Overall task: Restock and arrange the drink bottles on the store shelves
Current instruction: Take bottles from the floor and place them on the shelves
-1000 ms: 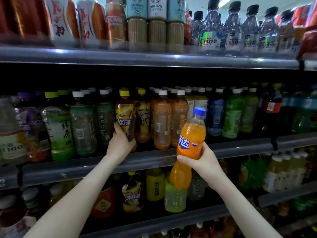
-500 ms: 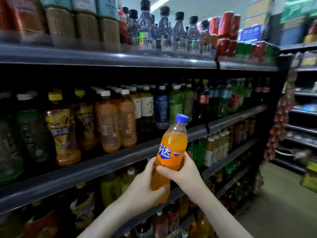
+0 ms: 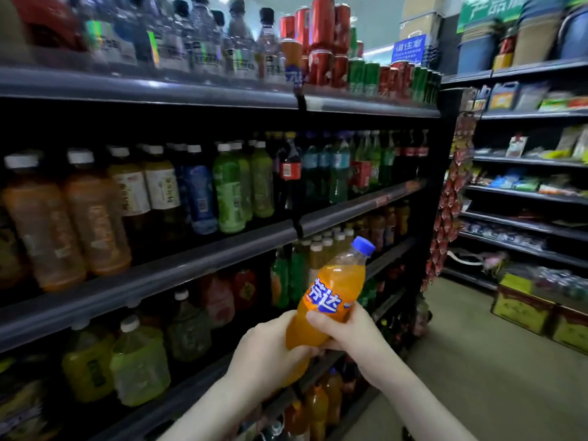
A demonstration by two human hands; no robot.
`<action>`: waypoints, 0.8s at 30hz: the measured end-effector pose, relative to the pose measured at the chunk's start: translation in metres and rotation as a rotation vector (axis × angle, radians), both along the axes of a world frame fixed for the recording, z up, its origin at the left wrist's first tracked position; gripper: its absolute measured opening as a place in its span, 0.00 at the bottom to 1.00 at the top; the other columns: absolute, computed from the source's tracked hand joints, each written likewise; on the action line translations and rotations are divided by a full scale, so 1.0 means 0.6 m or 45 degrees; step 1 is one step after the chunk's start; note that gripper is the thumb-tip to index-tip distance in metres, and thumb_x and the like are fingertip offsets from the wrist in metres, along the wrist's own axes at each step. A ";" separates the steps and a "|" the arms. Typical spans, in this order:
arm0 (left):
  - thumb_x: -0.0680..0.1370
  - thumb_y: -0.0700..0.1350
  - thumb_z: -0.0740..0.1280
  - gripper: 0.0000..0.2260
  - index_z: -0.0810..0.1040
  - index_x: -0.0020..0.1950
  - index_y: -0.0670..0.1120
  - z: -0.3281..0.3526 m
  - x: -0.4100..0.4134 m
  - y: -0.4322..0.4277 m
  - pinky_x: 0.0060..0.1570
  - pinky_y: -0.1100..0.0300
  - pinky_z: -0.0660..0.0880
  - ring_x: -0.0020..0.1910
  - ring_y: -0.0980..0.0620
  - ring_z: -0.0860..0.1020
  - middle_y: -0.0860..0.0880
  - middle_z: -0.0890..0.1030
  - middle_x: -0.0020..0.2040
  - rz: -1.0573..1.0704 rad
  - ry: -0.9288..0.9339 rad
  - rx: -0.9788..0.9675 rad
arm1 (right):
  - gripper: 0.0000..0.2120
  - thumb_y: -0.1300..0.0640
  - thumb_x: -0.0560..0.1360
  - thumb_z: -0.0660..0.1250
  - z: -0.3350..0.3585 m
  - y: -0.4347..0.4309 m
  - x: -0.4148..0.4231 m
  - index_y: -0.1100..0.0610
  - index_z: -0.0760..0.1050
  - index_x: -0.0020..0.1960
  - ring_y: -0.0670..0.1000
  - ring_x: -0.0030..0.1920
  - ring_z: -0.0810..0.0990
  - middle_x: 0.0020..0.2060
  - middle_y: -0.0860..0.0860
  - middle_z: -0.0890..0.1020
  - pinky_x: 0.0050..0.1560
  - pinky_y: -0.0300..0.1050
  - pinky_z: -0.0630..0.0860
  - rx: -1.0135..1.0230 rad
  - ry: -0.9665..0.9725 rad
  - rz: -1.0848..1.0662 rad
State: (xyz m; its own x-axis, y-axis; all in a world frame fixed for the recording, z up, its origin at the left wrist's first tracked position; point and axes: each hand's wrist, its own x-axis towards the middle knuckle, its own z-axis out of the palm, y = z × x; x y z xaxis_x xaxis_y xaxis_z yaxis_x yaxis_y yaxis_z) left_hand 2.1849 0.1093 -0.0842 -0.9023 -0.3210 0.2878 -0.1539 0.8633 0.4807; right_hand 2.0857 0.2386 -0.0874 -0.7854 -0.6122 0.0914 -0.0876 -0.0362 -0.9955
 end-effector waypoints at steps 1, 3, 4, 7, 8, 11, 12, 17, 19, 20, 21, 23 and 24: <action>0.71 0.59 0.70 0.23 0.72 0.64 0.60 -0.004 -0.030 0.021 0.49 0.63 0.72 0.53 0.56 0.78 0.57 0.81 0.54 -0.018 -0.010 0.022 | 0.31 0.44 0.59 0.79 -0.004 0.023 -0.028 0.53 0.76 0.59 0.52 0.49 0.84 0.48 0.50 0.85 0.50 0.56 0.81 0.009 0.013 -0.029; 0.70 0.59 0.70 0.23 0.72 0.64 0.60 -0.012 -0.096 0.059 0.51 0.62 0.72 0.54 0.57 0.77 0.58 0.80 0.55 -0.072 -0.031 0.058 | 0.24 0.48 0.62 0.80 -0.014 0.070 -0.091 0.51 0.77 0.55 0.51 0.47 0.85 0.46 0.49 0.86 0.51 0.58 0.81 0.030 0.044 -0.085; 0.70 0.59 0.70 0.23 0.72 0.64 0.60 -0.015 -0.128 0.078 0.53 0.61 0.73 0.54 0.58 0.77 0.58 0.80 0.56 -0.103 -0.043 0.085 | 0.20 0.51 0.64 0.80 -0.019 0.092 -0.122 0.51 0.78 0.53 0.50 0.47 0.85 0.45 0.48 0.86 0.51 0.57 0.81 0.040 0.060 -0.109; 0.72 0.60 0.68 0.22 0.72 0.65 0.59 -0.021 -0.215 0.121 0.57 0.58 0.74 0.56 0.60 0.76 0.60 0.79 0.58 -0.148 -0.030 0.152 | 0.21 0.48 0.62 0.80 -0.023 0.145 -0.209 0.48 0.78 0.52 0.46 0.46 0.84 0.44 0.44 0.85 0.52 0.54 0.81 0.088 0.126 -0.179; 0.73 0.58 0.67 0.20 0.73 0.65 0.58 -0.022 -0.239 0.131 0.57 0.59 0.73 0.56 0.61 0.76 0.60 0.79 0.58 -0.139 -0.006 0.175 | 0.23 0.46 0.61 0.80 -0.022 0.157 -0.234 0.48 0.77 0.53 0.46 0.46 0.84 0.45 0.44 0.85 0.53 0.55 0.80 0.082 0.127 -0.194; 0.77 0.54 0.67 0.18 0.73 0.65 0.54 -0.018 -0.301 0.143 0.58 0.66 0.72 0.56 0.65 0.76 0.60 0.79 0.57 -0.071 0.066 0.228 | 0.24 0.46 0.59 0.80 -0.010 0.182 -0.306 0.48 0.77 0.52 0.47 0.46 0.84 0.45 0.45 0.85 0.53 0.56 0.80 0.004 0.109 -0.239; 0.77 0.54 0.67 0.18 0.73 0.66 0.54 -0.014 -0.320 0.142 0.57 0.68 0.72 0.56 0.65 0.75 0.60 0.78 0.57 -0.050 0.077 0.228 | 0.26 0.45 0.57 0.79 -0.004 0.186 -0.329 0.48 0.77 0.53 0.48 0.46 0.84 0.45 0.46 0.85 0.53 0.56 0.80 -0.031 0.096 -0.257; 0.78 0.53 0.65 0.20 0.68 0.69 0.54 -0.002 -0.412 0.107 0.58 0.69 0.70 0.60 0.62 0.73 0.59 0.75 0.62 0.066 0.109 0.193 | 0.33 0.43 0.55 0.78 0.019 0.188 -0.444 0.51 0.76 0.57 0.52 0.50 0.84 0.48 0.50 0.85 0.53 0.58 0.80 -0.241 0.119 -0.312; 0.78 0.52 0.65 0.21 0.67 0.71 0.54 0.001 -0.455 0.090 0.62 0.61 0.72 0.62 0.60 0.73 0.57 0.74 0.64 0.110 0.147 0.182 | 0.31 0.45 0.56 0.77 0.028 0.186 -0.485 0.51 0.76 0.57 0.51 0.49 0.84 0.48 0.49 0.85 0.50 0.55 0.81 -0.305 0.152 -0.343; 0.78 0.52 0.65 0.22 0.67 0.71 0.54 0.004 -0.478 0.082 0.63 0.60 0.72 0.63 0.59 0.72 0.57 0.73 0.65 0.129 0.176 0.178 | 0.30 0.46 0.57 0.76 0.033 0.184 -0.508 0.52 0.76 0.57 0.51 0.49 0.84 0.47 0.49 0.85 0.49 0.53 0.81 -0.322 0.170 -0.348; 0.78 0.51 0.65 0.22 0.66 0.72 0.54 0.009 -0.503 0.076 0.63 0.59 0.71 0.63 0.59 0.72 0.57 0.73 0.66 0.145 0.208 0.170 | 0.29 0.47 0.58 0.77 0.039 0.182 -0.532 0.52 0.76 0.57 0.52 0.49 0.84 0.47 0.50 0.85 0.48 0.52 0.82 -0.334 0.186 -0.347; 0.79 0.51 0.64 0.21 0.66 0.72 0.55 0.026 -0.551 0.064 0.61 0.63 0.71 0.64 0.59 0.72 0.58 0.72 0.65 0.161 0.259 0.131 | 0.32 0.43 0.59 0.80 0.055 0.176 -0.582 0.54 0.76 0.58 0.53 0.50 0.84 0.48 0.51 0.84 0.49 0.54 0.81 -0.346 0.221 -0.348; 0.79 0.50 0.64 0.21 0.66 0.72 0.56 0.038 -0.575 0.059 0.58 0.66 0.70 0.63 0.59 0.72 0.59 0.71 0.64 0.169 0.288 0.104 | 0.34 0.41 0.58 0.81 0.062 0.174 -0.605 0.55 0.76 0.59 0.53 0.50 0.84 0.49 0.52 0.84 0.51 0.54 0.81 -0.348 0.251 -0.345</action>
